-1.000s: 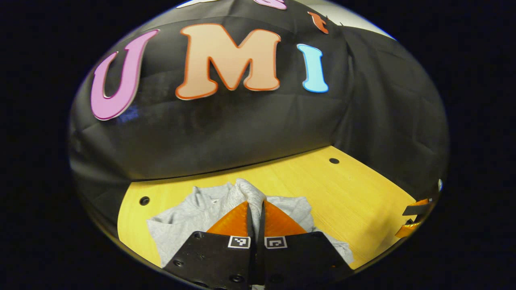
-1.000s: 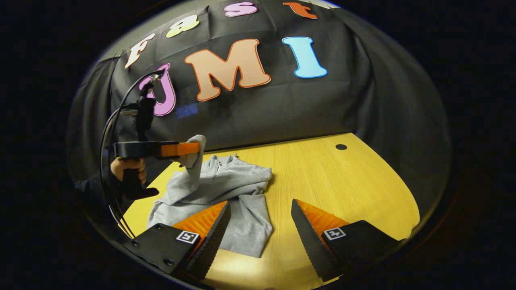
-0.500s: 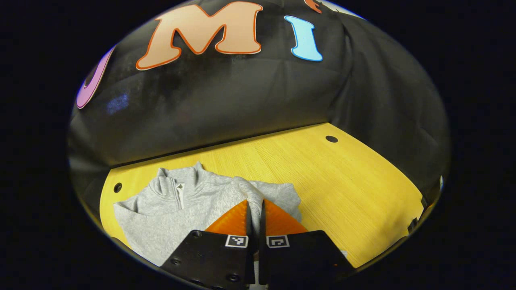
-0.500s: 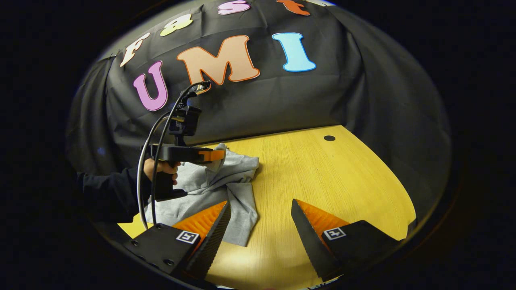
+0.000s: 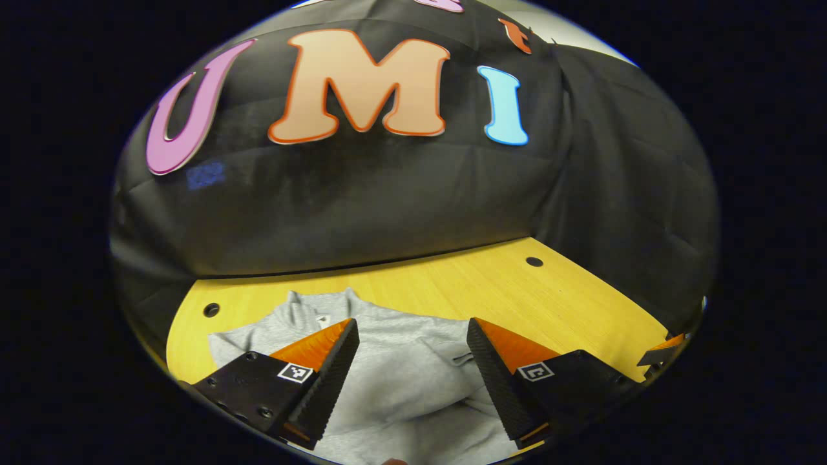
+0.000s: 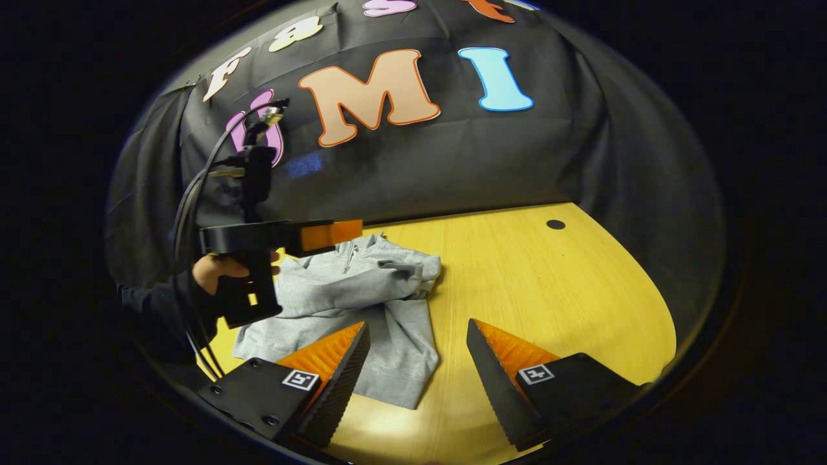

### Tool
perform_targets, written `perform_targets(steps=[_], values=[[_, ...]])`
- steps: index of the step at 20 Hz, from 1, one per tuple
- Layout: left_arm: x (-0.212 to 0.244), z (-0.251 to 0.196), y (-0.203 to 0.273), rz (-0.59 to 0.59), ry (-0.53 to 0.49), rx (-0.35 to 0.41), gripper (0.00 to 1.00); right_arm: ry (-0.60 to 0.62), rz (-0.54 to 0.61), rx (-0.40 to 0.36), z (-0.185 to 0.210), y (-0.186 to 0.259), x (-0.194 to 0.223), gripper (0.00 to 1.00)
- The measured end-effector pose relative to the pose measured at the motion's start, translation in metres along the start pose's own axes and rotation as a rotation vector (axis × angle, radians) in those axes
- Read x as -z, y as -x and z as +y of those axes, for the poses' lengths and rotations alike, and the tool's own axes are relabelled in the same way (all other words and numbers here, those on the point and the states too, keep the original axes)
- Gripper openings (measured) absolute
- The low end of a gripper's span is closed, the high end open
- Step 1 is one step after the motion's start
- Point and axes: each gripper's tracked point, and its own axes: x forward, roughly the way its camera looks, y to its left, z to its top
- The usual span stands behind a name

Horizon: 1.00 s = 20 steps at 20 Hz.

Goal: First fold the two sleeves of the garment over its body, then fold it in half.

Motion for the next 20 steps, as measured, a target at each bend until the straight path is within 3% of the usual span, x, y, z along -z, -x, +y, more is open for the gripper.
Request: perform_targets(steps=[1,2,5,6,7,13,20], values=[[-0.004,0.014,0.01,-0.019,0.011,-0.022,0.98,0.004,-0.001,-0.006,0.006,-0.005,-0.001,0.91],[-0.005,0.03,0.019,-0.035,0.018,-0.046,0.99,0.007,-0.001,-0.01,0.011,-0.01,-0.002,0.96],[-0.004,0.078,0.054,-0.049,0.028,-0.131,0.98,0.017,-0.006,-0.013,0.022,-0.024,-0.004,0.96],[0.0,0.092,0.066,-0.051,0.032,-0.157,0.98,0.022,-0.006,-0.01,0.023,-0.027,-0.005,0.91],[0.004,0.105,0.077,-0.048,0.035,-0.182,0.98,0.026,-0.005,-0.007,0.025,-0.031,-0.003,0.96],[0.054,0.17,0.141,0.03,0.046,-0.304,0.98,0.083,0.026,0.022,0.025,-0.04,0.006,0.96],[0.131,0.188,0.193,0.176,0.123,-0.325,0.98,0.158,0.105,0.056,0.021,-0.036,0.044,0.96]])
